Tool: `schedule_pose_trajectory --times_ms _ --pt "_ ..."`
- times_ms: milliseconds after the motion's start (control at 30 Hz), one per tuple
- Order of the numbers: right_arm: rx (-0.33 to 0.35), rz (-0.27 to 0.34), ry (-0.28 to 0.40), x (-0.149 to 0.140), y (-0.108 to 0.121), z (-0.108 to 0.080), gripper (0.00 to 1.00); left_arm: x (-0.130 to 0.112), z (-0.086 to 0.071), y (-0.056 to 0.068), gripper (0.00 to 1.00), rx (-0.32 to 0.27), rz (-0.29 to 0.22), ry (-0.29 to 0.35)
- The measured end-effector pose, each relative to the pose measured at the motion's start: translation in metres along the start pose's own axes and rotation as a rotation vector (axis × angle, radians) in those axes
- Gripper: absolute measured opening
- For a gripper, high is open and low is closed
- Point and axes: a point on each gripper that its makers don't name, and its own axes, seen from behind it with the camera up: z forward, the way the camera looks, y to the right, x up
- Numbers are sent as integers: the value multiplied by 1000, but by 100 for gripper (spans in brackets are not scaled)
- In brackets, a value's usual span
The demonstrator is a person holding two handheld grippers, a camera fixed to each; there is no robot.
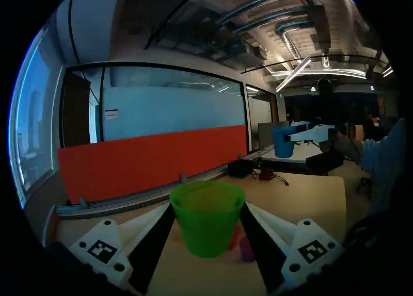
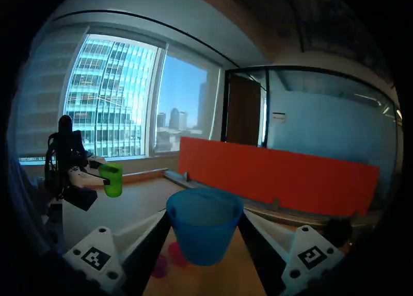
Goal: Pour water
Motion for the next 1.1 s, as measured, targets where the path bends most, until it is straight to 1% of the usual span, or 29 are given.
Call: schedule_pose_trajectory --times_ms 300,500,900,1100 --pt "2 0 -6 -3 1 -1 90 0 0 0 85 1 0 -3" --pt "0 -1 -22 -8 2 -3 90 -1 0 1 85 -2 1 -7" --pt "16 5 -83 -29 5 -5 90 -15 3 0 85 2 2 -52" --pt "51 14 -150 -50 -1 -9 90 -27 5 1 85 -3 10 -89"
